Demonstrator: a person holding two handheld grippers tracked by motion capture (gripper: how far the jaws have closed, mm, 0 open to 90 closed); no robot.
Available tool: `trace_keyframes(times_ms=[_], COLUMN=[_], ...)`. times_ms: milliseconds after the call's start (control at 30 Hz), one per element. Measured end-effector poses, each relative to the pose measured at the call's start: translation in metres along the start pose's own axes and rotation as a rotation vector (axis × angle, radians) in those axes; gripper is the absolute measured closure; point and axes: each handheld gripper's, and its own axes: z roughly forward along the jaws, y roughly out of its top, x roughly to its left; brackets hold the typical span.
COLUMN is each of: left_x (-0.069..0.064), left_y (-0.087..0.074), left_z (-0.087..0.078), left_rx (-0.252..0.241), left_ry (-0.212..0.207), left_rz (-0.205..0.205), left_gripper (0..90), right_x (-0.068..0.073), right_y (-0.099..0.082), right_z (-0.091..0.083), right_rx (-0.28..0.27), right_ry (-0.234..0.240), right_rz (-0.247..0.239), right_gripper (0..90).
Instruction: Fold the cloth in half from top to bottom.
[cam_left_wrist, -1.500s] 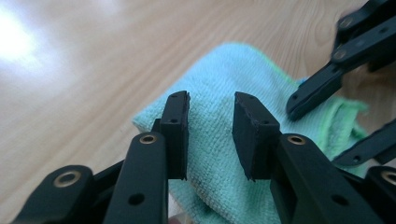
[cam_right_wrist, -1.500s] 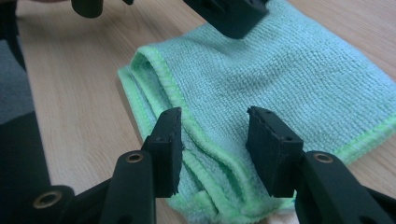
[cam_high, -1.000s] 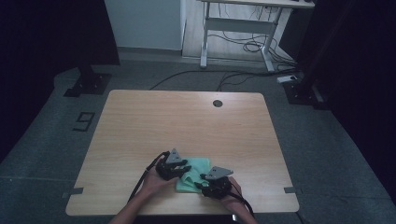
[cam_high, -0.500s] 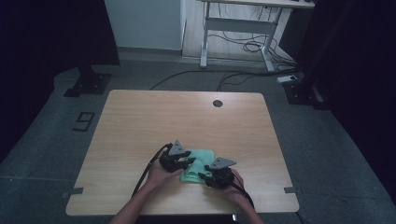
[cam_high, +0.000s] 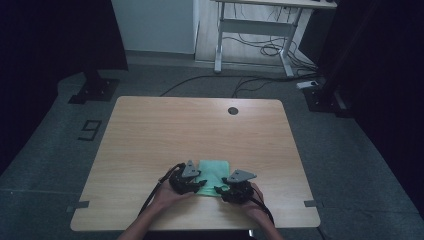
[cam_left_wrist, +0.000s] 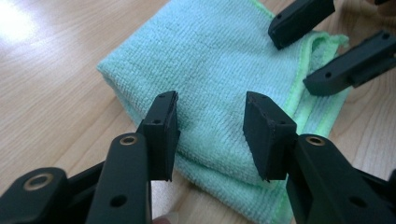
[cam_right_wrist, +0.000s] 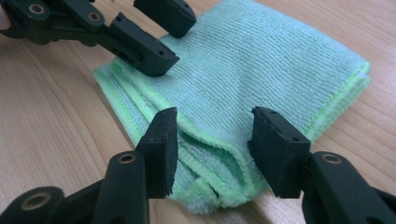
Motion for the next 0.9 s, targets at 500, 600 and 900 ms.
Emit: trace_keyframes(times_ms=[500, 600, 900], left_x=[-0.014, -0.014, -0.011], left_y=[0.002, -0.003, -0.008], left_z=[-0.016, -0.012, -0.002], left_rx=[0.009, 0.020, 0.012], left_ry=[-0.004, -0.007, -0.011], left_rz=[0.033, 0.022, 0.012], left_gripper=[53.5, 53.3, 53.5], right_x=[0.015, 0.013, 0.015], right_y=[-0.002, -0.005, -0.003], right_z=[-0.015, -0.013, -0.006], right_rx=[0.003, 0.017, 0.048], right_ry=[0.029, 0.029, -0.022], right_rz=[0.012, 0.023, -0.004], right_gripper=[48.7, 48.7, 50.6])
